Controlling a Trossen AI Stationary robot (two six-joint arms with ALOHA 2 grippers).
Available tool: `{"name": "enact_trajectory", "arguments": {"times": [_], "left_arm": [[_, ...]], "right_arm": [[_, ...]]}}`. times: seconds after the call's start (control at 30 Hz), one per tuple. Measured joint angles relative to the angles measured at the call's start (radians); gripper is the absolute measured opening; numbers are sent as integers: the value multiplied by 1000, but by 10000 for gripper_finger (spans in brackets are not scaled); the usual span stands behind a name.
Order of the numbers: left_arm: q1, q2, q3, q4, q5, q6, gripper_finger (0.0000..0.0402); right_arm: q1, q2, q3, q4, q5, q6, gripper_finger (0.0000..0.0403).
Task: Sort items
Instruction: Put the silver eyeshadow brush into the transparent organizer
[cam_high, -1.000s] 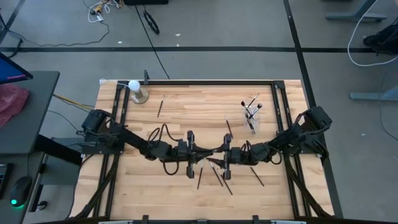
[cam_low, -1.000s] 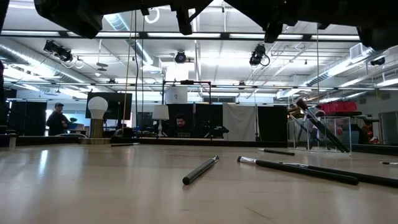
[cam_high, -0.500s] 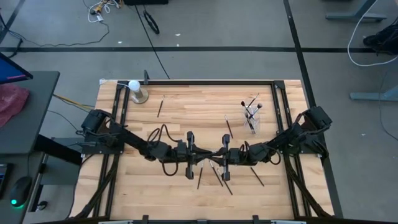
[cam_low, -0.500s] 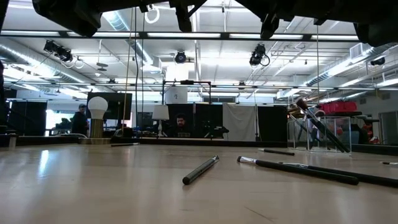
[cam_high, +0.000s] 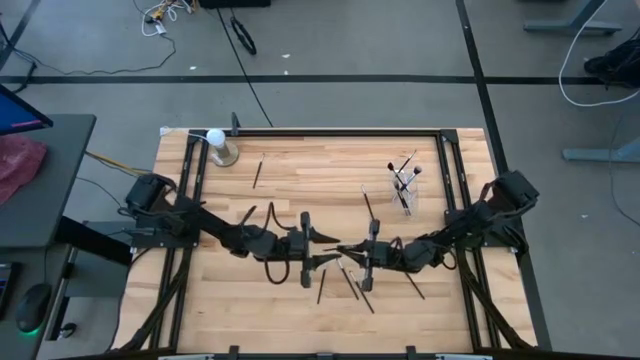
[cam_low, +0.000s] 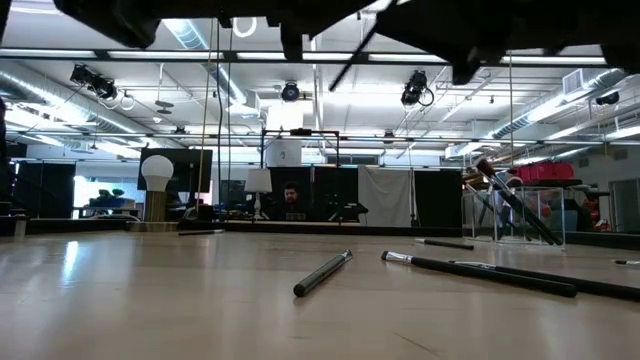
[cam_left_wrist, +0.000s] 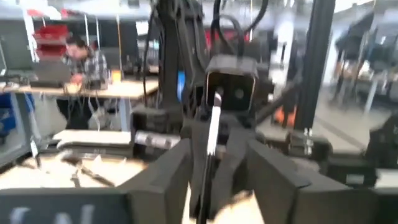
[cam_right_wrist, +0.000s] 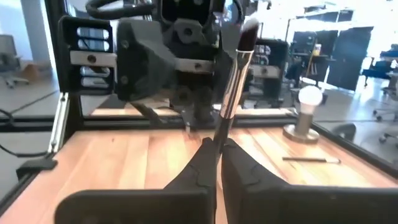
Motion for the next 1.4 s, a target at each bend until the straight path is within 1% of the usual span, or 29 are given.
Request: {"name": "enact_trajectory", "arguments": {"times": [0.1, 0.2, 0.27, 0.4, 0.47, 0.77, 0.93, 1.13, 1.17, 1.4], "left_arm": [[-11, -47, 0, -162, -4, -23, 205], [-29, -64, 0, -278, -5, -48, 229], [-40, -53, 0, -307, -11, -49, 234], [-53, 4, -1, -309, -82, -69, 227], [-52, 29, 0, -283, -106, -75, 217], [-39, 72, 70, -281, -104, -66, 144], [-28, 72, 82, -295, -106, -66, 90], [-28, 72, 83, -297, -104, -65, 12], [-28, 72, 83, -297, -104, -65, 7], [-28, 72, 83, -307, -79, -62, 2]], "right_arm": [[31, -27, -38, -4, 31, 42, 2], [54, -53, -68, -6, 46, 76, 2], [62, -69, -78, -5, 46, 90, 1], [63, -83, -85, -7, 41, 98, 1], [63, -83, -85, -9, 41, 99, 1], [63, -83, -85, -30, 34, 102, 2], [63, -83, -85, -57, 35, 125, 2], [63, -84, -85, -80, 34, 133, 3], [63, -84, -85, -80, 34, 133, 3], [63, -83, -85, -86, 33, 134, 3]]}}
